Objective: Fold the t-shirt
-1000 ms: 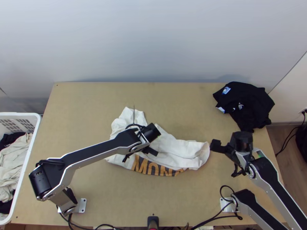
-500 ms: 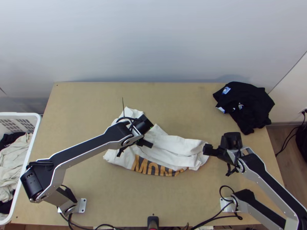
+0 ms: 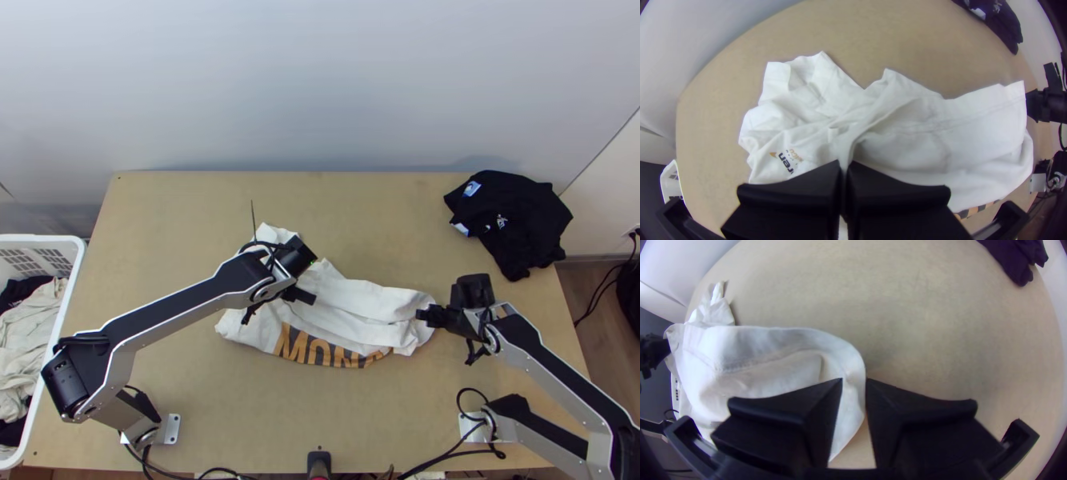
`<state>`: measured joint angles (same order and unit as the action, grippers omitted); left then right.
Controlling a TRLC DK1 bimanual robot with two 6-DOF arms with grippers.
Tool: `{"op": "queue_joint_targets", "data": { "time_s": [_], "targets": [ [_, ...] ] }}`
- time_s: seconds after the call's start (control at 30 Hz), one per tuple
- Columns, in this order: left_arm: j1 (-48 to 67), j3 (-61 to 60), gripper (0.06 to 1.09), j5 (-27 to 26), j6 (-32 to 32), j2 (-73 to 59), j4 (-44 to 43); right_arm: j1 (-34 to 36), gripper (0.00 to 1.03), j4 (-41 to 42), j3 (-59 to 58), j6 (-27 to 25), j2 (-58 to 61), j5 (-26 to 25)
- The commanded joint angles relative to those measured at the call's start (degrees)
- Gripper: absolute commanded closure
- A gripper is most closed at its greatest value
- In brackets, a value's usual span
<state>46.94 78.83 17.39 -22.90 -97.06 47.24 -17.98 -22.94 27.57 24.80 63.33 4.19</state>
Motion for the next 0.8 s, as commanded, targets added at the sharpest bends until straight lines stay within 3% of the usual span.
{"op": "queue_joint_targets", "data": {
  "time_s": [0.0,0.2,0.37,0.53,0.7,0.77],
  "targets": [
    [-0.8,0.4,1.05,0.1,0.1,0.2,0.0,-0.2,1.0,1.2,0.0,-0.6,0.0,0.7],
    [-5.4,7.5,1.05,0.1,1.0,0.8,3.5,4.9,1.0,-1.0,5.3,-1.5,-5.5,0.7],
    [-9.2,20.3,1.05,0.2,1.6,1.1,8.7,11.9,1.0,-6.6,17.6,-4.7,-6.2,0.7],
    [-10.6,32.9,1.05,0.5,2.5,1.3,12.1,14.6,1.0,-11.3,32.7,-4.8,-5.8,0.4],
    [-11.2,49.4,1.05,0.5,3.2,0.9,12.6,14.7,1.0,-15.7,48.1,-4.8,-5.3,-3.6],
    [-11.2,52.8,1.05,2.0,6.3,1.5,8.7,14.5,1.0,-16.5,53.3,-5.6,-5.1,-6.4]
  ]
}}
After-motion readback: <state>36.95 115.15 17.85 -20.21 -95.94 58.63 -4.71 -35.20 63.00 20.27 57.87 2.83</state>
